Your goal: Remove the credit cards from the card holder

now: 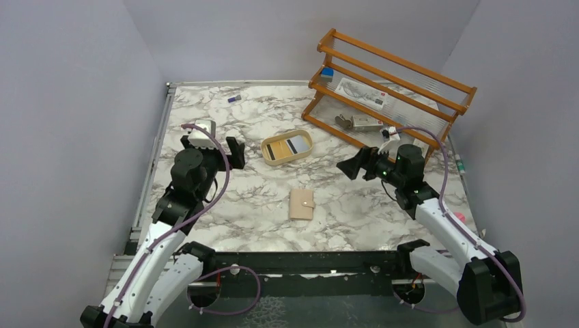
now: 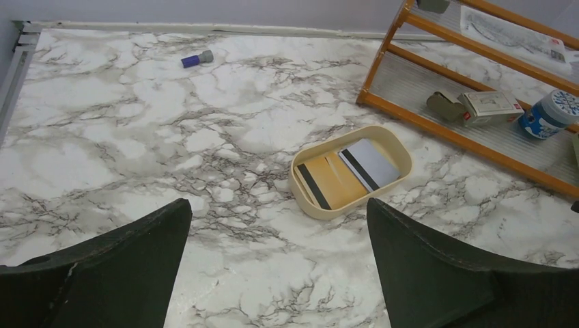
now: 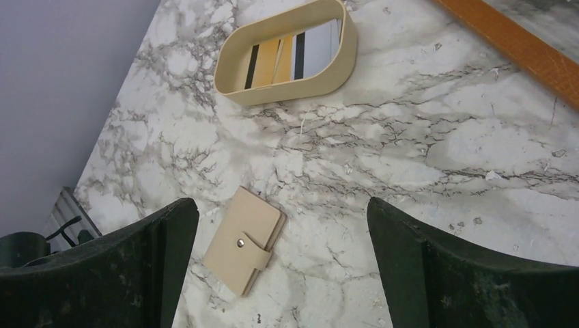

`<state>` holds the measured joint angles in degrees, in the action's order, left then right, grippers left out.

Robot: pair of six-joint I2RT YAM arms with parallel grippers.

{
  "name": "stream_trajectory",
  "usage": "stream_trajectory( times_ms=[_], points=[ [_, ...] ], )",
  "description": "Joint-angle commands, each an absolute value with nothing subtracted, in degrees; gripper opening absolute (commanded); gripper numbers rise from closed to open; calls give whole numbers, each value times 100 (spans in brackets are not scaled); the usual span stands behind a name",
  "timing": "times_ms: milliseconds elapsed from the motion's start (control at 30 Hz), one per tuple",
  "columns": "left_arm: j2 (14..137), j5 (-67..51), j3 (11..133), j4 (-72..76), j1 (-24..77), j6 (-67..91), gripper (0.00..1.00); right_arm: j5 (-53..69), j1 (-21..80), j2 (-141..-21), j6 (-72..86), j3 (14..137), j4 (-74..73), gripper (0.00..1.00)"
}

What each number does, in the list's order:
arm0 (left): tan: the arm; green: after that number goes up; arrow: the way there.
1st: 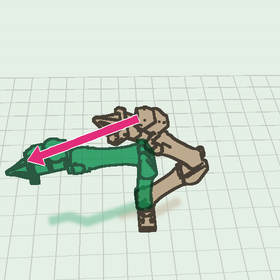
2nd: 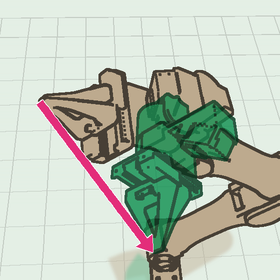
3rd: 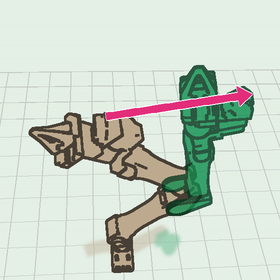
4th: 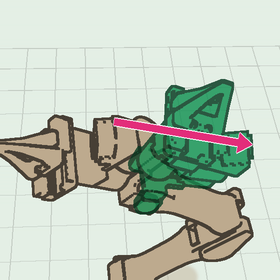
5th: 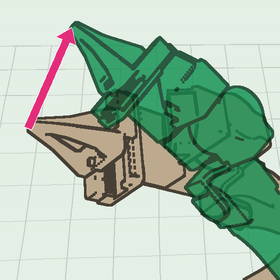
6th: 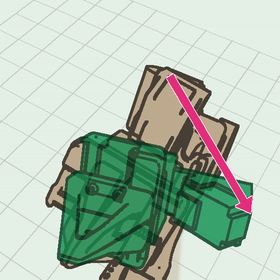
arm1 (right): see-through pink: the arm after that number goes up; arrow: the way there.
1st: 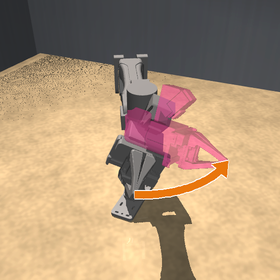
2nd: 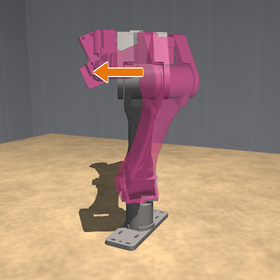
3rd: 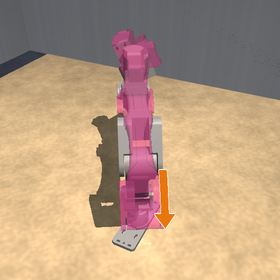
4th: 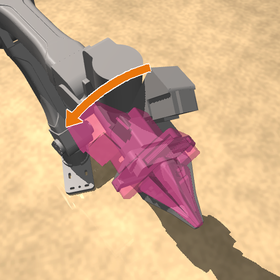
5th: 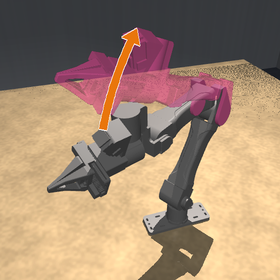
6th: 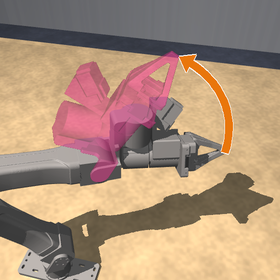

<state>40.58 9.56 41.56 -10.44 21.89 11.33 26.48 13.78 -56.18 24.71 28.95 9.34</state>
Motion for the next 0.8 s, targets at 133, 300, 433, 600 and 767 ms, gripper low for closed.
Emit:
stream_trajectory(
  times_ms=[133,300,433,600,767],
  points=[
    [3770,-495,4209,-1246,2232,909,99,2879,1330,-5584,3134,2920,764,100],
    [4807,-1557,4988,-2135,2232,670,99,2969,1747,-6391,2672,3714,14,100],
    [5140,-2863,5013,-2032,2232,669,99,1257,3126,-6374,1837,4209,-687,100],
    [5760,-2587,4677,-1721,2232,1158,99,377,3862,-6666,1450,4316,-919,100],
    [6434,-1598,4620,-1731,2249,1901,99,-428,4911,-7872,784,5105,-1534,91]
  ],
)
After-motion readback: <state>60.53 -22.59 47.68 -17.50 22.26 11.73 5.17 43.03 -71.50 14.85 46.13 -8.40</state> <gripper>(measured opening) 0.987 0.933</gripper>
